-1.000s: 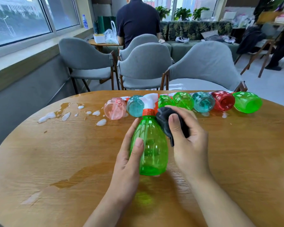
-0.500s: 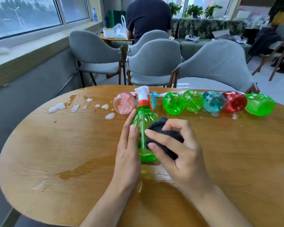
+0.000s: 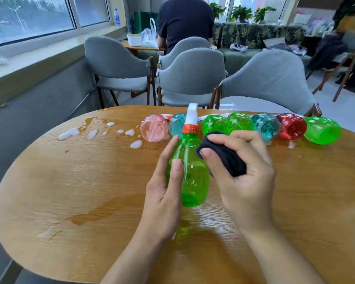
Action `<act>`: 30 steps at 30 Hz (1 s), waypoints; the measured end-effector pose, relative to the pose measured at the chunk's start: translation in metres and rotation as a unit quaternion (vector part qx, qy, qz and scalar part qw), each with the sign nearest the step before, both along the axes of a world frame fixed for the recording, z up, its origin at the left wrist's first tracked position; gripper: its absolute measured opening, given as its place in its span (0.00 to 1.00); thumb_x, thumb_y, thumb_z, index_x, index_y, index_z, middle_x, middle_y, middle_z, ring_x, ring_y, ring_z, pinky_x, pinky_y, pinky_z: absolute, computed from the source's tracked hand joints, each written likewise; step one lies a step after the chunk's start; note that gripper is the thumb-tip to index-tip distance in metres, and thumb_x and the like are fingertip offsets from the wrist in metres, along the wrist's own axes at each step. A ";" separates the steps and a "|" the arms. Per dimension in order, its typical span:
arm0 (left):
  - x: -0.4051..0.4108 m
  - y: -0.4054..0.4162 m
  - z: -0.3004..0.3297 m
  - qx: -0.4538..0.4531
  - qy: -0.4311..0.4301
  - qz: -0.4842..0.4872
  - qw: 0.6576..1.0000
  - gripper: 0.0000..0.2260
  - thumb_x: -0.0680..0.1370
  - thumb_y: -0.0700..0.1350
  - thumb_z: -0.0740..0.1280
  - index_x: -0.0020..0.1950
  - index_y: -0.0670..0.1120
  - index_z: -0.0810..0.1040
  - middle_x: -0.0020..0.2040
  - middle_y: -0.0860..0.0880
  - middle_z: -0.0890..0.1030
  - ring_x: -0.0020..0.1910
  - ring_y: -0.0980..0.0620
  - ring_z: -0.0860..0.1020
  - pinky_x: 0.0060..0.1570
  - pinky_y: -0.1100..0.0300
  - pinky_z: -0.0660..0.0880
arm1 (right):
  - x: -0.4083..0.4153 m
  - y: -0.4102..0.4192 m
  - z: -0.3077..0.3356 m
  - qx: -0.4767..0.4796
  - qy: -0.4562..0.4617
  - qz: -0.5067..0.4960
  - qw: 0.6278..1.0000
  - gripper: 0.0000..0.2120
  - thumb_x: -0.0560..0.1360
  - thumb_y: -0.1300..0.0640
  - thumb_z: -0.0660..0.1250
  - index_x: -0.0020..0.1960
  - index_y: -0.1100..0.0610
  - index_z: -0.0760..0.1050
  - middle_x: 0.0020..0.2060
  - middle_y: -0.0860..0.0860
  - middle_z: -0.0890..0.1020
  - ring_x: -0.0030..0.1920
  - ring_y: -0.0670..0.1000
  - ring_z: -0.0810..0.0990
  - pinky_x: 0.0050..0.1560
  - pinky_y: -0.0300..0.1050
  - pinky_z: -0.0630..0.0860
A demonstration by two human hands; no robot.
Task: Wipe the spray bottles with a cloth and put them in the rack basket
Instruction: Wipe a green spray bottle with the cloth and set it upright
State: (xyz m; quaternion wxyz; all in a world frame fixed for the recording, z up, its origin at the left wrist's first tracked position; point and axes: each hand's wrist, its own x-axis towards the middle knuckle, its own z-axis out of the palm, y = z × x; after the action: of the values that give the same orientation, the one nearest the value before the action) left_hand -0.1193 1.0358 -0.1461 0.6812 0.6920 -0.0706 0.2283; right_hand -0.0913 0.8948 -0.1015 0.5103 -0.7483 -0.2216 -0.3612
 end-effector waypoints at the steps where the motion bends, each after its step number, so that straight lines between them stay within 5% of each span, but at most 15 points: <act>1: -0.001 -0.002 -0.001 0.011 -0.003 -0.007 1.000 0.22 0.86 0.53 0.58 0.81 0.56 0.70 0.76 0.62 0.75 0.78 0.61 0.70 0.78 0.55 0.67 | 0.003 0.003 -0.001 -0.019 0.004 0.002 1.000 0.11 0.78 0.51 0.75 0.58 0.56 0.86 0.51 0.53 0.77 0.53 0.48 0.79 0.55 0.34 0.73; 5: 0.000 0.001 0.002 -0.047 0.022 0.019 0.998 0.20 0.87 0.55 0.58 0.79 0.57 0.72 0.73 0.58 0.79 0.74 0.59 0.75 0.75 0.54 0.72 | 0.004 0.013 -0.018 -0.113 -0.018 0.039 0.993 0.10 0.80 0.53 0.74 0.58 0.56 0.86 0.51 0.53 0.74 0.50 0.51 0.80 0.53 0.42 0.78; 8: 0.002 0.012 0.007 -0.107 0.052 0.041 0.992 0.19 0.87 0.58 0.58 0.77 0.61 0.74 0.71 0.54 0.81 0.71 0.51 0.79 0.74 0.42 0.74 | -0.005 0.016 -0.035 -0.165 -0.065 0.059 0.982 0.08 0.80 0.53 0.74 0.56 0.55 0.87 0.49 0.52 0.74 0.47 0.47 0.77 0.50 0.36 0.76; 12: 0.005 0.017 0.011 -0.175 0.066 0.014 0.982 0.19 0.86 0.57 0.57 0.76 0.61 0.75 0.70 0.50 0.82 0.68 0.46 0.82 0.69 0.41 0.77 | -0.011 0.010 -0.051 -0.201 -0.104 0.080 0.971 0.07 0.80 0.53 0.74 0.57 0.53 0.83 0.50 0.49 0.73 0.46 0.47 0.77 0.50 0.32 0.73; 18: 0.007 0.017 0.014 -0.254 0.118 -0.048 0.959 0.18 0.88 0.58 0.54 0.74 0.60 0.76 0.62 0.45 0.86 0.51 0.44 0.87 0.34 0.50 0.82 | -0.008 0.001 -0.050 0.054 0.078 0.079 0.992 0.07 0.80 0.49 0.70 0.53 0.51 0.78 0.49 0.49 0.79 0.50 0.52 0.81 0.50 0.45 0.75; 20: 0.006 0.014 0.012 -0.248 0.114 -0.066 0.960 0.18 0.87 0.56 0.55 0.74 0.59 0.76 0.65 0.45 0.85 0.57 0.43 0.86 0.39 0.50 0.83 | -0.009 0.003 -0.046 0.059 0.084 0.094 0.990 0.07 0.79 0.48 0.70 0.53 0.50 0.77 0.49 0.49 0.78 0.50 0.53 0.80 0.50 0.47 0.77; 24: 0.006 0.014 0.008 -0.242 0.112 -0.074 0.961 0.18 0.87 0.59 0.56 0.71 0.59 0.79 0.65 0.44 0.85 0.60 0.45 0.86 0.47 0.51 0.84 | -0.009 0.002 -0.045 -0.020 0.031 0.078 0.996 0.09 0.78 0.52 0.72 0.52 0.57 0.79 0.48 0.50 0.76 0.51 0.47 0.78 0.51 0.35 0.72; 27: 0.005 0.014 0.006 -0.184 0.088 -0.058 0.977 0.22 0.81 0.68 0.65 0.73 0.61 0.77 0.67 0.45 0.84 0.66 0.40 0.83 0.63 0.36 0.80 | -0.006 0.000 -0.048 -0.049 0.026 0.084 0.995 0.09 0.79 0.52 0.72 0.52 0.58 0.80 0.49 0.50 0.76 0.51 0.47 0.78 0.49 0.37 0.74; 30: 0.006 0.013 0.004 -0.181 0.071 -0.024 0.981 0.19 0.80 0.61 0.70 0.71 0.62 0.78 0.66 0.48 0.85 0.65 0.43 0.83 0.59 0.45 0.82 | 0.001 -0.002 -0.042 -0.018 0.050 0.038 0.998 0.09 0.80 0.51 0.70 0.53 0.56 0.82 0.50 0.49 0.78 0.53 0.47 0.80 0.52 0.36 0.73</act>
State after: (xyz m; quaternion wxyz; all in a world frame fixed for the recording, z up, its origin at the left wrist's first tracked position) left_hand -0.1130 1.0488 -0.1420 0.8039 0.5697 0.0043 0.1710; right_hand -0.0901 0.8924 -0.1437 0.5211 -0.7653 -0.2306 -0.2994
